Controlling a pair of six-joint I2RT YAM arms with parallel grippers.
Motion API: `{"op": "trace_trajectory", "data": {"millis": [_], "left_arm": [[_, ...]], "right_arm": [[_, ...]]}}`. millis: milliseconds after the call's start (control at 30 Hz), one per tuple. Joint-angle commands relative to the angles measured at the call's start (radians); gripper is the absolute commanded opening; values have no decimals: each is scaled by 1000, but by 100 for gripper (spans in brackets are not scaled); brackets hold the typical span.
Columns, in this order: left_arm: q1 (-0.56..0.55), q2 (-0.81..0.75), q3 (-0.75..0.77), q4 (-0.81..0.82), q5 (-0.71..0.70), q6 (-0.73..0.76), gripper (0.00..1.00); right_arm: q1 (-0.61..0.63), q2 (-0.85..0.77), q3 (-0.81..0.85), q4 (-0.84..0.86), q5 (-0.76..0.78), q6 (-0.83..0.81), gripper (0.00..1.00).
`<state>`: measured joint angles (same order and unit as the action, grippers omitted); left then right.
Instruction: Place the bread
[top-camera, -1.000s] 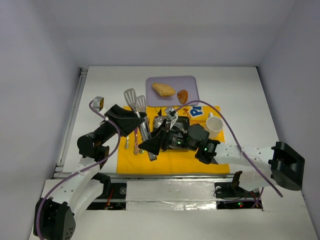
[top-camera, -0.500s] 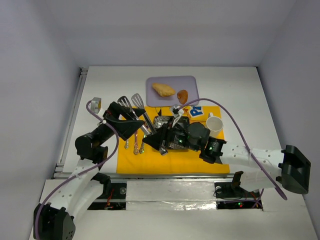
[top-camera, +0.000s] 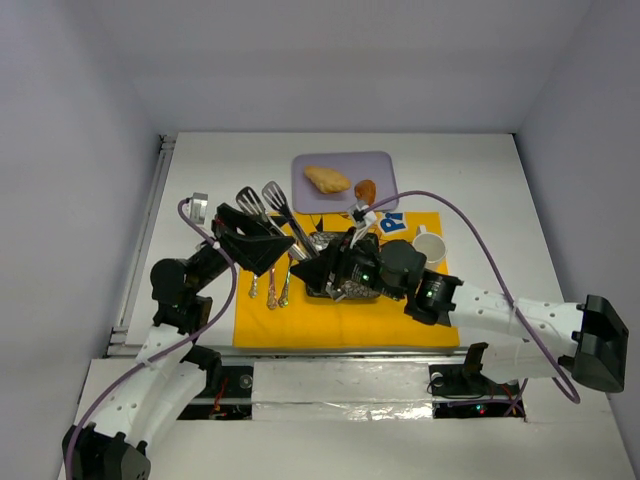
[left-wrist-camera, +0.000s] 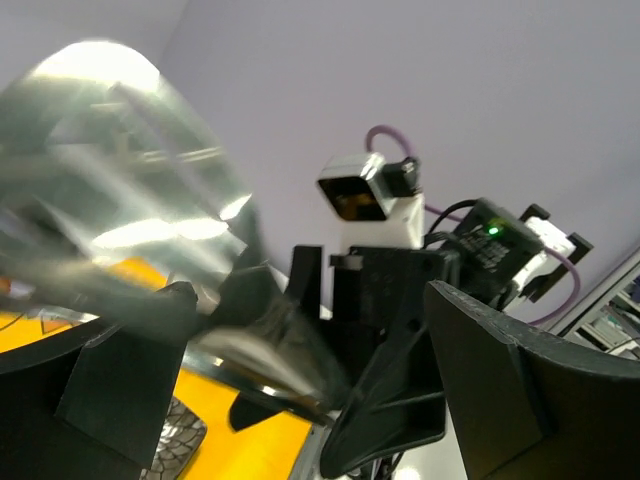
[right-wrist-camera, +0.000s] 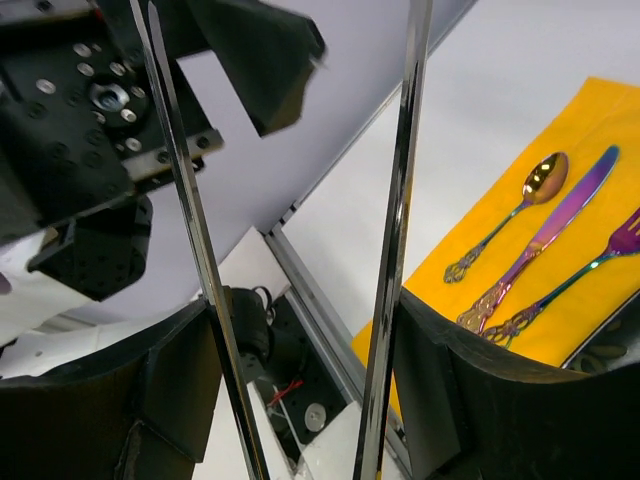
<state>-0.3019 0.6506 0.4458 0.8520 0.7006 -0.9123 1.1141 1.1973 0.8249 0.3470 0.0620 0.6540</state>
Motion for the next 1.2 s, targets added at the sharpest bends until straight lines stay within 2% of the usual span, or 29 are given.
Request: {"op": "trace_trajectory", "data": {"millis": [0,300,433,567,733,967,1167], "left_arm": [[-5,-5,33,-11,-9,52,99],[-5,-6,21,-56,-12,101,99],[-5,-28,60,-239,-38,200,99],[-5,-81,100,-431,-88,315,99],[-5,-143,143,-649,-171,466,99],[-5,-149,140,-760,-286,581,99],[-5,-147,154,-792,-312,618,99]], "right_arm": [[-3,-45,71,29,45,-16,68],[-46,-7,148,-32,79,13,65],[-117,-13,137,-101,102,47,64],[-250,-19,103,-193,44,94,63],[-355,-2,69,-321,44,69,62],[-467,90,97,-485,61,7,61],[-523,172,137,-583,113,-14,59]]}}
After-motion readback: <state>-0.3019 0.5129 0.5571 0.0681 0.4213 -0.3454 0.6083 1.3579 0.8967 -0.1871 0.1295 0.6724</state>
